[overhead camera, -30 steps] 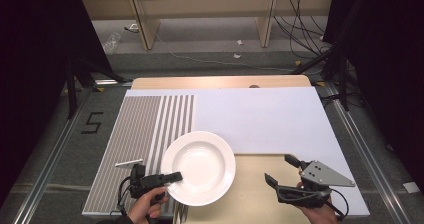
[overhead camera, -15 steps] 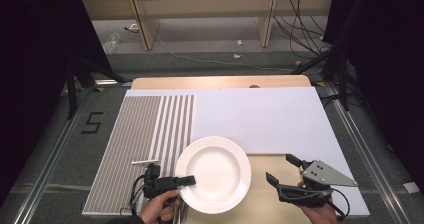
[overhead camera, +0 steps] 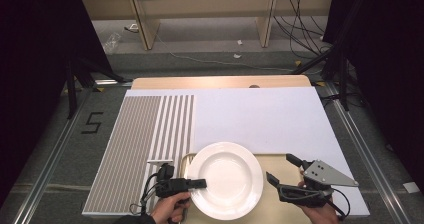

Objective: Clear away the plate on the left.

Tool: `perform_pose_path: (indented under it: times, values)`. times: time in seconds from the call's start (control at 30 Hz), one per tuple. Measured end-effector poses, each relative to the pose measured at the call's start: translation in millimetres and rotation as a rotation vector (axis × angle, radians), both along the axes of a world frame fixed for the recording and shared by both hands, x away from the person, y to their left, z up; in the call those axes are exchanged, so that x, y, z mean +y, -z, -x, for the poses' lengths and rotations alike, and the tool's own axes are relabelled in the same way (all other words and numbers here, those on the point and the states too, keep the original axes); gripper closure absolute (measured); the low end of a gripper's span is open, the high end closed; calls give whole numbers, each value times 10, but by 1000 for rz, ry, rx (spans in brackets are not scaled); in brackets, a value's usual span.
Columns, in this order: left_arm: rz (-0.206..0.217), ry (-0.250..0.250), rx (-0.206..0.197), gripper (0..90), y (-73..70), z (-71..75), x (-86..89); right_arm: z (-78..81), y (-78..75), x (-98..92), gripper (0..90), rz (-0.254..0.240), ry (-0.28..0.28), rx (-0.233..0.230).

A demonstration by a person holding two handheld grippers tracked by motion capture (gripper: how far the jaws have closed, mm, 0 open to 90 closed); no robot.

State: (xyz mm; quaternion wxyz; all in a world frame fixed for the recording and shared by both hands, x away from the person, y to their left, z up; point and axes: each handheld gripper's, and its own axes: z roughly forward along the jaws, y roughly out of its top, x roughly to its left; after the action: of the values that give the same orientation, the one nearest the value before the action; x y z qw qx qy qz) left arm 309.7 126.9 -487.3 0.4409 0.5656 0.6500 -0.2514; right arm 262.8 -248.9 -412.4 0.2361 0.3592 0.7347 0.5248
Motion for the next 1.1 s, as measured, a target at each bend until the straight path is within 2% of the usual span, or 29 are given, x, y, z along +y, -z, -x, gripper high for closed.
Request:
perform_pose_path:
  times: [0.6,1.1]
  values:
    - [-67,87,-2,805,45,-22,-298,1,0,5,170,-2,-4,-3]
    - [-75,139,-8,800,54,-29,-396,1,1,14,170,-5,-9,-2]
